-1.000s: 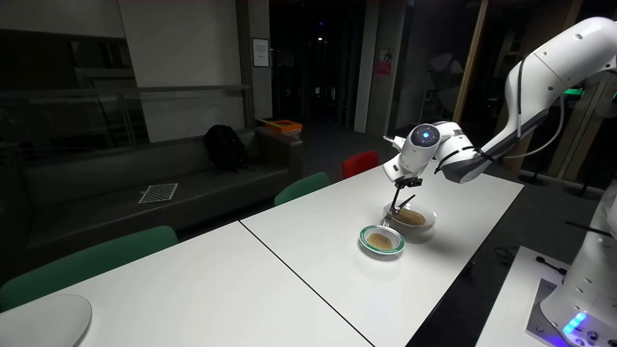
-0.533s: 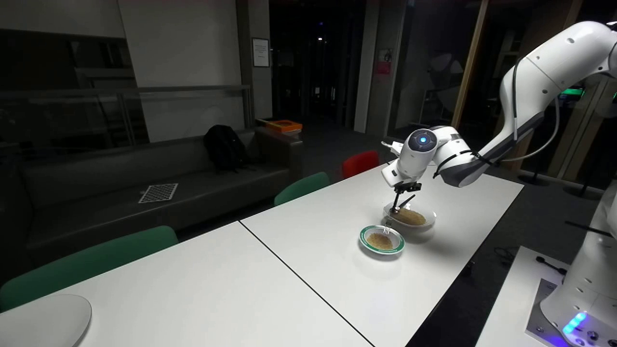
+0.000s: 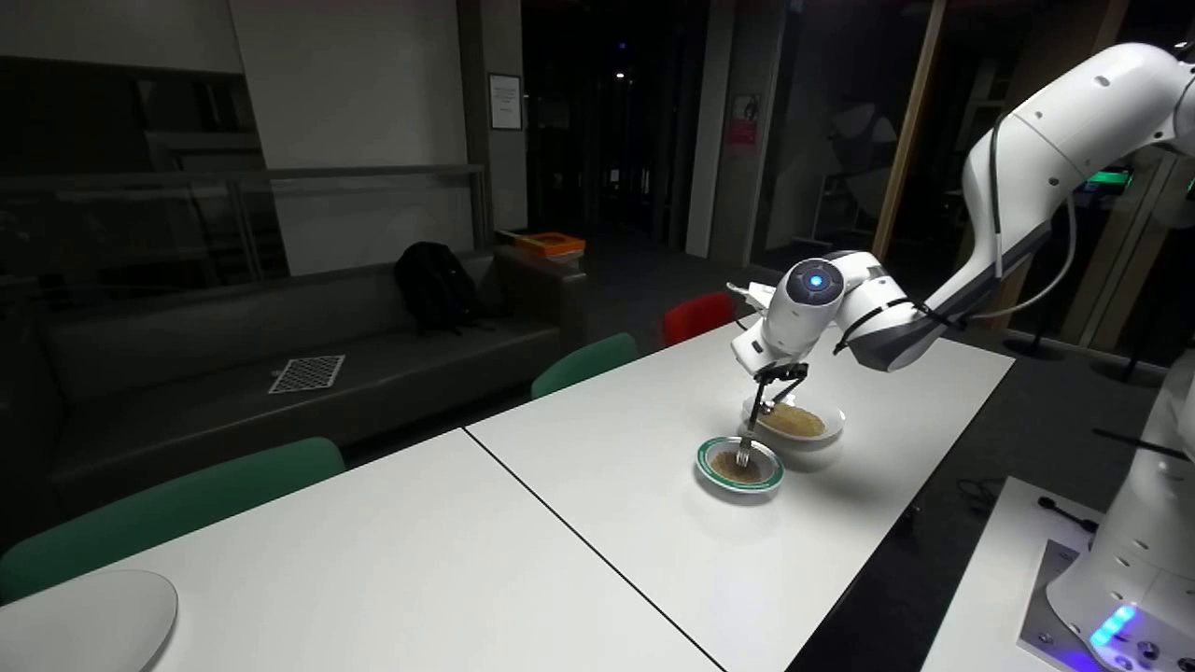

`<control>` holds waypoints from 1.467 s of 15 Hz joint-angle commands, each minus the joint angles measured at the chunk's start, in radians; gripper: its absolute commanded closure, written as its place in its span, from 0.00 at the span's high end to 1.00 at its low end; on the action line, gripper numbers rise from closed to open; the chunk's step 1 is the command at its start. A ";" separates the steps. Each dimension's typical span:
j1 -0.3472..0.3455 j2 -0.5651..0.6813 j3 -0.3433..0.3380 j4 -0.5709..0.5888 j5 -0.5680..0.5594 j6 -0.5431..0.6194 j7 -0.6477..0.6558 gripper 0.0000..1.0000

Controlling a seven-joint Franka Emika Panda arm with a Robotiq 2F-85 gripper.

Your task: Use the fork to stir the bowl

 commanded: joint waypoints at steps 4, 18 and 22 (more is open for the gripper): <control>0.033 0.022 0.016 0.022 -0.081 -0.138 0.065 0.03; 0.051 0.125 0.033 0.101 -0.110 -0.201 0.062 0.03; 0.058 0.151 0.036 0.132 -0.129 -0.240 0.068 0.03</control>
